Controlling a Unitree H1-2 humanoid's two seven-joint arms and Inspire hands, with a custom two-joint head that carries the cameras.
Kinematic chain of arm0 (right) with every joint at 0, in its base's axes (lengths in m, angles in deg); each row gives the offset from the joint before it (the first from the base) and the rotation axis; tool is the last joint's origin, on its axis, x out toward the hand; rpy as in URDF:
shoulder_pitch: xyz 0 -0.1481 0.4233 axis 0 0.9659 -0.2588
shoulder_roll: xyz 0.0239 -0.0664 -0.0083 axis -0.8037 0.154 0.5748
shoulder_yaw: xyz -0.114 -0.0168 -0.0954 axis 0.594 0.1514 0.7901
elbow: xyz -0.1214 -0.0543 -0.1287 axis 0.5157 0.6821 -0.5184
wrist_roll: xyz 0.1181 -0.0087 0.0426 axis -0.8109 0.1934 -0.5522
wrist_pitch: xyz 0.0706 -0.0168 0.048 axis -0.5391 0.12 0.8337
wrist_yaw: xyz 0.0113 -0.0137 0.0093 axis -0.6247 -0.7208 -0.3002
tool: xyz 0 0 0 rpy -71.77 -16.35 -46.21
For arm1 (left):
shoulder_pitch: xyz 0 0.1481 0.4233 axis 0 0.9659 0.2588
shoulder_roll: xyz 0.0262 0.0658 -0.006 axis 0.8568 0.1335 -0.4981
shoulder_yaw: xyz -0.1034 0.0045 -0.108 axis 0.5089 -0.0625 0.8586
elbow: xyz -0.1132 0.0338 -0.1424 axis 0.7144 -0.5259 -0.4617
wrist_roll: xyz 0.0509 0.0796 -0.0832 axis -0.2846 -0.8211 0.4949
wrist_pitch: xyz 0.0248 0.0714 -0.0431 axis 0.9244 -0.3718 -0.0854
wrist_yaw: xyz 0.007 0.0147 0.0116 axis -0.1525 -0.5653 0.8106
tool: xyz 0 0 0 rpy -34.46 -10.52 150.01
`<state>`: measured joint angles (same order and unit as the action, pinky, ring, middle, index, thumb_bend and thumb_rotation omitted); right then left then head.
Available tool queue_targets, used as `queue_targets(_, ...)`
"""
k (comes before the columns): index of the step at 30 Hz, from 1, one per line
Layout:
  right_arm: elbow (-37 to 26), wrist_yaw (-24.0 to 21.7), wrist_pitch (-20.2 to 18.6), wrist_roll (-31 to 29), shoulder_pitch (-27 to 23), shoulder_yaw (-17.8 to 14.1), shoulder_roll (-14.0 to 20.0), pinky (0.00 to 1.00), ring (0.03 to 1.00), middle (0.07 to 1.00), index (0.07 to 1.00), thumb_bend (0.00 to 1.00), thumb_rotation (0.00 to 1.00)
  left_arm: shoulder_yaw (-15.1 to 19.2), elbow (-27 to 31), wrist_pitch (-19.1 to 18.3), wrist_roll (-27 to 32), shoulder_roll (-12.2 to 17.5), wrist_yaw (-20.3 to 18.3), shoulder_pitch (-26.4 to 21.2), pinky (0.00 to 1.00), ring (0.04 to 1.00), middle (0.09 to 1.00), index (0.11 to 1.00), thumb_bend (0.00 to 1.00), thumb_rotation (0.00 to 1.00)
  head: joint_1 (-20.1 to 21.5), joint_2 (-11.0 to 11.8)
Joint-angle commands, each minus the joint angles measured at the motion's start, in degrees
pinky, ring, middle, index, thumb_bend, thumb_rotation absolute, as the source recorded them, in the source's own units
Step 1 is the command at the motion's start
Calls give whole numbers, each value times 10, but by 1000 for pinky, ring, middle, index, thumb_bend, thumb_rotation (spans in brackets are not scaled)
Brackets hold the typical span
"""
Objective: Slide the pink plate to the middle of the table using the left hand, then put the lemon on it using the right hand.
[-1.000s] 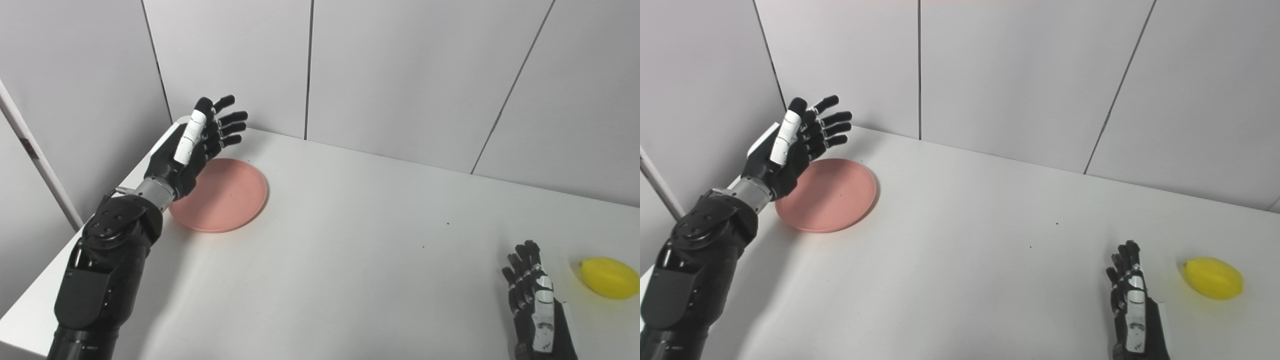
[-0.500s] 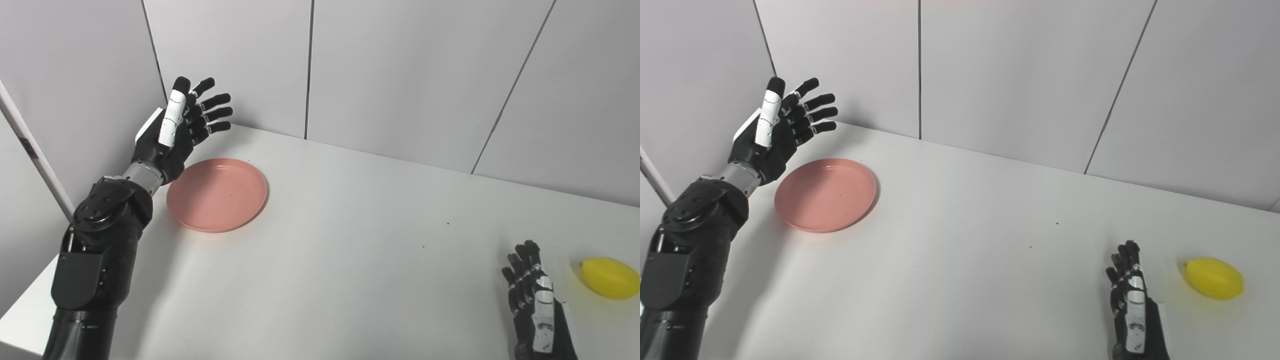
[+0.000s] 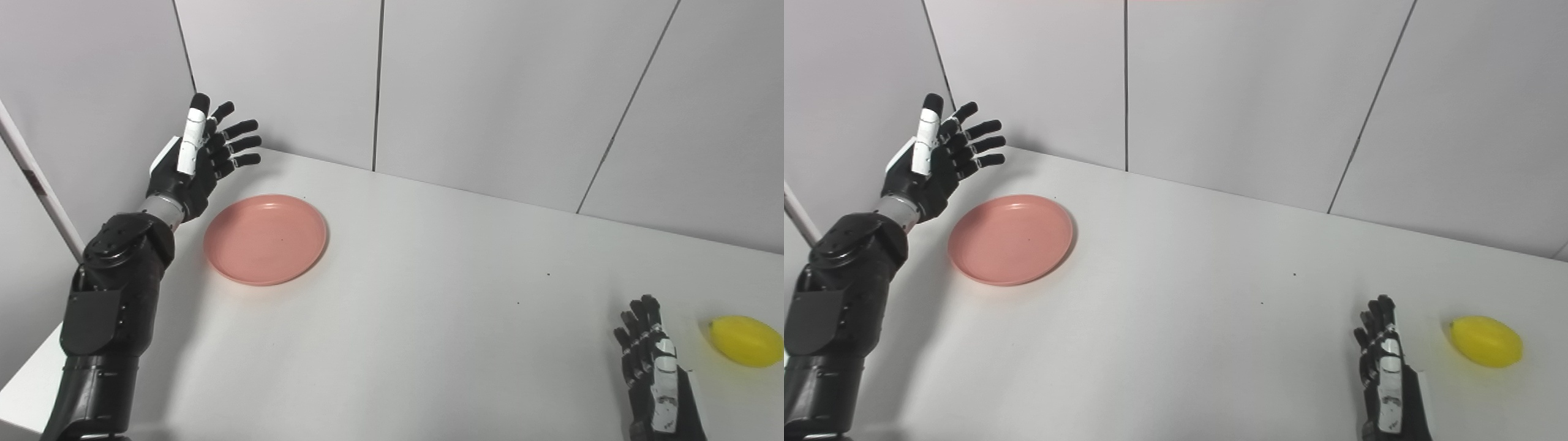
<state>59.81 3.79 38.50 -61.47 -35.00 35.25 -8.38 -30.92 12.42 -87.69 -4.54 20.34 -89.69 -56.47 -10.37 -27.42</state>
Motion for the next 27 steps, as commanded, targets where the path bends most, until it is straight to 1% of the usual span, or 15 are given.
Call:
queue_targets(1, 39, -1, 14, -4, 35, 5, -14, 1000, 1000, 1000, 1000, 723, 1000, 8, -5, 41, -9, 25, -1, -32, 738, 796, 824, 950, 952, 914, -1, 0)
queue_targets(5, 36, -2, 9, -5, 35, 6, -14, 1000, 1000, 1000, 1000, 728, 1000, 15, -38, 56, -18, 25, 12, -40, 746, 793, 822, 936, 966, 900, -1, 0)
queue_targets(7, 37, -2, 9, -6, 35, 6, -14, 1000, 1000, 1000, 1000, 723, 1000, 17, -52, 63, -18, 27, 10, -42, 747, 797, 835, 943, 974, 900, -1, 0)
queue_targets(9, 39, -2, 11, -6, 34, 6, -14, 1000, 1000, 1000, 1000, 720, 1000, 19, -63, 69, -16, 27, 10, -43, 744, 795, 831, 939, 972, 902, -2, 0)
queue_targets(10, 40, -2, 13, -6, 34, 5, -14, 1000, 1000, 1000, 1000, 718, 1000, 20, -67, 72, -15, 27, 11, -44, 722, 797, 830, 939, 968, 900, -1, 0)
queue_targets(11, 41, -2, 13, -6, 33, 5, -15, 1000, 1000, 1000, 1000, 718, 1000, 22, -74, 76, -14, 27, 10, -44, 720, 798, 830, 939, 967, 899, -1, 0)
queue_targets(14, 40, 0, 13, -5, 34, 5, -16, 1000, 1000, 1000, 1000, 717, 1000, 29, -100, 90, -3, 25, 3, -48, 749, 817, 845, 945, 970, 882, 1, 0)
queue_targets(17, 37, -1, 10, -4, 35, 6, -15, 1000, 1000, 1000, 999, 722, 1000, 34, -123, 104, 2, 23, -1, -51, 746, 825, 865, 951, 990, 863, 0, -1)
queue_targets(18, 36, -1, 8, -4, 35, 6, -15, 1000, 1000, 1000, 999, 725, 1000, 35, -128, 107, 0, 21, 2, -51, 754, 831, 871, 955, 996, 860, 1, -1)
queue_targets(19, 35, -2, 7, -5, 35, 7, -14, 1000, 1000, 1000, 1000, 723, 1000, 35, -131, 109, -1, 20, 4, -51, 786, 846, 872, 961, 993, 857, 1, -1)
queue_targets(21, 36, -3, 8, -6, 35, 7, -13, 1000, 1000, 1000, 1000, 720, 1000, 32, -135, 113, -16, 18, 17, -49, 784, 840, 864, 955, 996, 862, 0, -1)
queue_targets(25, 38, -4, 8, -6, 35, 7, -13, 1000, 1000, 1000, 1000, 718, 1000, 26, -158, 129, -30, 18, 24, -50, 810, 838, 855, 936, 960, 880, 1, -2)
queue_targets(27, 40, -4, 10, -5, 34, 7, -12, 1000, 1000, 1000, 1000, 719, 1000, 25, -173, 134, -31, 19, 25, -52, 810, 841, 857, 956, 948, 884, 1, -2)
